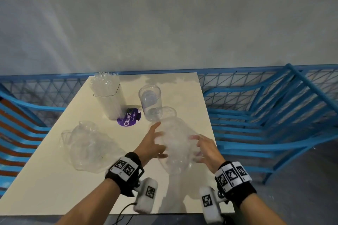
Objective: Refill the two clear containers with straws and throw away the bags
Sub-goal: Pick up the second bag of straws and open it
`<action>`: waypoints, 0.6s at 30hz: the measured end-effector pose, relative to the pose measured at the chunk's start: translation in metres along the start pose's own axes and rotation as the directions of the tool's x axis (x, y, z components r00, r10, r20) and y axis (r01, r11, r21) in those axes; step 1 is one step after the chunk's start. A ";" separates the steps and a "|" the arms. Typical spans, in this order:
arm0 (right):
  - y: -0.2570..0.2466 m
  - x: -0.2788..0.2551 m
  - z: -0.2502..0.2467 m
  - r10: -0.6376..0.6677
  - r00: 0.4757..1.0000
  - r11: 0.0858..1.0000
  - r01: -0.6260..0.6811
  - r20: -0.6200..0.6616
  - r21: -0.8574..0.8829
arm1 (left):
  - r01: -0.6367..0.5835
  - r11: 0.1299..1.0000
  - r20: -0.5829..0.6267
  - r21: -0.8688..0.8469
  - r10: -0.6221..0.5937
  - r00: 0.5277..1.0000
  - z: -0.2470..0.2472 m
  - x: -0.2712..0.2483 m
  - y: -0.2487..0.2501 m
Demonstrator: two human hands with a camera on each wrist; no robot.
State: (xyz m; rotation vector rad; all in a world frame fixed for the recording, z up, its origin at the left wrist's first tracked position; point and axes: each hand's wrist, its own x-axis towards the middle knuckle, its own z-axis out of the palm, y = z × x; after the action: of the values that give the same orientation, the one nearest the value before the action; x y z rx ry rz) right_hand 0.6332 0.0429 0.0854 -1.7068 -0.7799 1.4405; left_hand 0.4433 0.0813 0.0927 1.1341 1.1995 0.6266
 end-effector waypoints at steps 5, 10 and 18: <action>-0.006 0.002 -0.008 -0.003 0.995 0.930 0.040 -0.103 0.365 | 0.065 0.892 -0.091 -0.447 -0.117 0.989 0.001 0.011 0.007; 0.001 0.000 -0.001 0.129 0.970 0.943 -0.184 0.206 0.277 | 0.213 0.977 0.079 0.013 -0.213 0.974 0.007 -0.003 0.003; -0.032 0.007 -0.017 -0.021 0.999 0.905 0.031 -0.028 0.424 | -0.019 0.865 0.035 -0.501 0.042 0.999 -0.004 -0.001 0.008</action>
State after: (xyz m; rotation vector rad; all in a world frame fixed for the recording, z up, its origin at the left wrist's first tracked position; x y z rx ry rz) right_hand 0.6516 0.0629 0.1098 -1.3683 -0.4306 1.4439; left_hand 0.4409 0.0840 0.1004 0.7187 0.9046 0.8735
